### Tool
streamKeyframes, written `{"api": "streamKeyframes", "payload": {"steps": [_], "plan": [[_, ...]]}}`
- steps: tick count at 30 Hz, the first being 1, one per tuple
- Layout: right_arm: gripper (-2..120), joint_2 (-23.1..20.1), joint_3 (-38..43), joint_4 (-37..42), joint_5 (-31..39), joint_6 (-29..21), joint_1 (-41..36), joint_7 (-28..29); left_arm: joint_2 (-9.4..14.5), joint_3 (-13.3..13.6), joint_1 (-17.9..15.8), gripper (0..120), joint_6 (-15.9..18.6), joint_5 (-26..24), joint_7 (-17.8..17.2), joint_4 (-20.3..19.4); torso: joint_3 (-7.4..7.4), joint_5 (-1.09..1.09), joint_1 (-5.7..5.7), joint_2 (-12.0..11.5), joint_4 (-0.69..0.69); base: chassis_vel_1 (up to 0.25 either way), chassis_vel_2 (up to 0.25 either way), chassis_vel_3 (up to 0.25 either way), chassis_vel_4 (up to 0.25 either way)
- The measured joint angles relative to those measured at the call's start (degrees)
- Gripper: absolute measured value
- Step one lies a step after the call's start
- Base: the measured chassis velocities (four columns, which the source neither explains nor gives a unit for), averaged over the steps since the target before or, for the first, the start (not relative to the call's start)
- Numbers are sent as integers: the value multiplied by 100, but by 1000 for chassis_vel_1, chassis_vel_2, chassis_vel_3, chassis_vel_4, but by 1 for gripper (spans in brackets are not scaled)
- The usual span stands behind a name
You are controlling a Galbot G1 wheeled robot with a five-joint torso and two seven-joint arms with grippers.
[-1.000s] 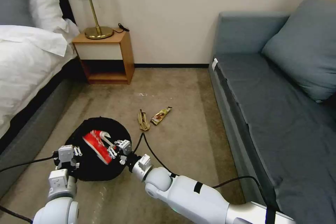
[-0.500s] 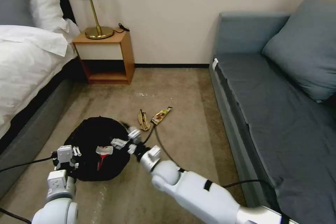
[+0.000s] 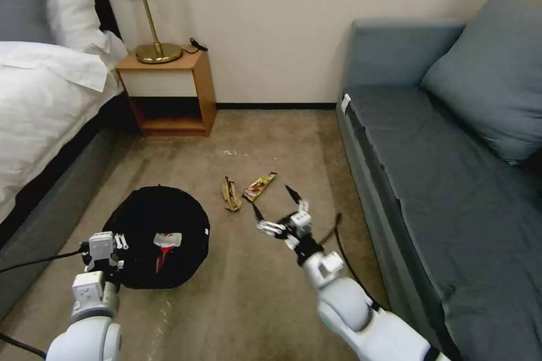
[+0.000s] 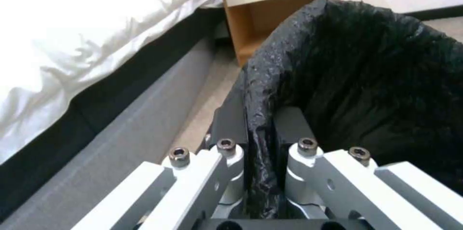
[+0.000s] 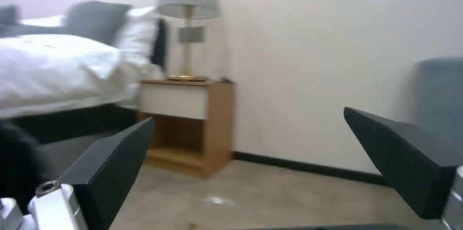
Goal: Pick up the trash bin, then pick up the garbage on the floor and place it into the trash bin.
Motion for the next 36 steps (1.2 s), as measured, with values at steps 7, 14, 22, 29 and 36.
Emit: {"api": "streamKeyframes", "payload": {"steps": [7,14,22,29,36], "plan": [[100,247,842,278,-605,-153,-682,120,105,-22,-4,7,27,-56,0,-4,0,-2,0,0,0,0,0,0,0],[100,317,844,291,-615,-215,-824,75,107,2,-10,7,35,-51,2,5,1,-2,0,0,0,0,0,0,0],[100,383,769,63,-595,4,-819,-2,122,-24,6,7,33,-51,7,21,0,-2,0,0,1,0,0,0,0],[100,286,706,37,-533,-30,-697,-22,83,-9,-17,7,31,-17,9,41,0,-2,0,0,1,-63,64,65,-55],[100,259,696,-16,-475,-26,-632,-56,48,8,-26,7,16,25,10,68,1,-3,0,0,0,-209,208,204,-207]]}}
